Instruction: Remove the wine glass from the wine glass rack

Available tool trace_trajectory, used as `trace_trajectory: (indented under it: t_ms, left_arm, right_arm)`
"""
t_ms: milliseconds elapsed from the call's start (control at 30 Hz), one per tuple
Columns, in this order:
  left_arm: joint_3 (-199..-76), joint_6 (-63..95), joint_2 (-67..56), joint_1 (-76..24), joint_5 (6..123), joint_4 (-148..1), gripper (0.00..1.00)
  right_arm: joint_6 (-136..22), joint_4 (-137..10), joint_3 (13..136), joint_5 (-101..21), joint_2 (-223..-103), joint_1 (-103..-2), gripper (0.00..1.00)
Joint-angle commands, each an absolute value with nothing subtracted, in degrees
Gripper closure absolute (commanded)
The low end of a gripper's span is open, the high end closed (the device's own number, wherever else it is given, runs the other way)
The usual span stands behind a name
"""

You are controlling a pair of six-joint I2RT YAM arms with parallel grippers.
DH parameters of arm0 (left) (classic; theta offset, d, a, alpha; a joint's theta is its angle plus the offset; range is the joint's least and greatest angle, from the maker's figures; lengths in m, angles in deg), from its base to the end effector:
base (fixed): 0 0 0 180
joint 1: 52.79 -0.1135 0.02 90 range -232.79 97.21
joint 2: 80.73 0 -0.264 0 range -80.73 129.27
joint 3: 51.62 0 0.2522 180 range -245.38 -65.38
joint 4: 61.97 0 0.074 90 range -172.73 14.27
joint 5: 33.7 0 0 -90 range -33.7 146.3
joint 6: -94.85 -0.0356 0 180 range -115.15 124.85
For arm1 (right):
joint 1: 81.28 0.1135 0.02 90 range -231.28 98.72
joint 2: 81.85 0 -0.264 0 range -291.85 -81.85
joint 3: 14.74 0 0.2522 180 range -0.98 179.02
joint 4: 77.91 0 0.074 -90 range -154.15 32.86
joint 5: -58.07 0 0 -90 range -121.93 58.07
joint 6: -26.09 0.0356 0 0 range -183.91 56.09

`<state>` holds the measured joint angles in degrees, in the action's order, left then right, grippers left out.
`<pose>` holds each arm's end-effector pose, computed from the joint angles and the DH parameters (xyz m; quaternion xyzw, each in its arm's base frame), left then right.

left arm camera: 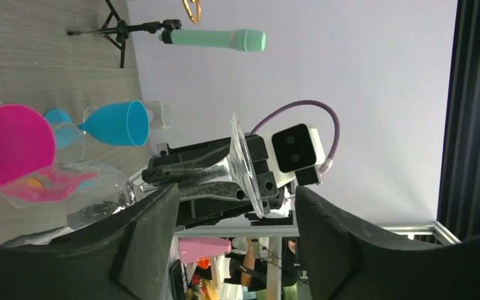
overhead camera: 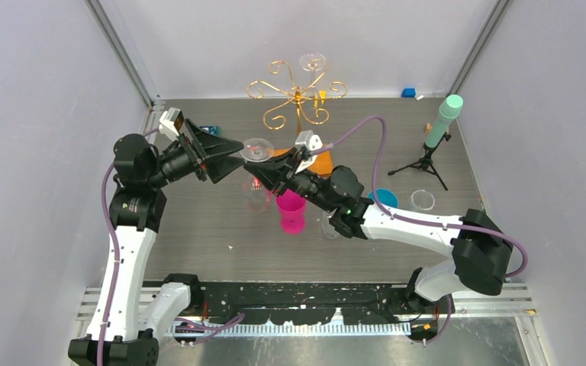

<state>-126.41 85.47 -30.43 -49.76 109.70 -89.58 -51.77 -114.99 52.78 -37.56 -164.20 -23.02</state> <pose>0.1742 -0.0378 0.4160 -0.1656 0.6991 -0.6528 0.2402 0.1706 0.2824 0.3520 -0.2556 0.4963 0.5004 0.6618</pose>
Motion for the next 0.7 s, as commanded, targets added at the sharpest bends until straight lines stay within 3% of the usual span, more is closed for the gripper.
trace_trajectory:
  t_ms: [0, 133, 267, 667]
  left_arm:
    - [-126.7, 85.0, -31.2, -49.5, 111.1, -86.1, 0.26]
    - [-126.5, 85.4, -31.2, -49.5, 111.2, -83.1, 0.14]
    - [-126.2, 86.2, -31.1, -49.1, 111.4, -79.5, 0.08]
    - [-117.4, 95.6, -30.7, -47.0, 110.6, -57.4, 0.09]
  right_arm:
    - [-48.7, -126.7, 51.8, -29.7, -159.9, -23.1, 1.0]
    - [-47.9, -127.9, 50.0, -26.7, -157.4, -23.1, 1.0]
    - [-46.9, -135.1, 47.1, -22.7, -155.8, -23.1, 1.0]
    - [-40.7, -141.6, 48.2, -14.8, -151.7, -23.1, 1.0]
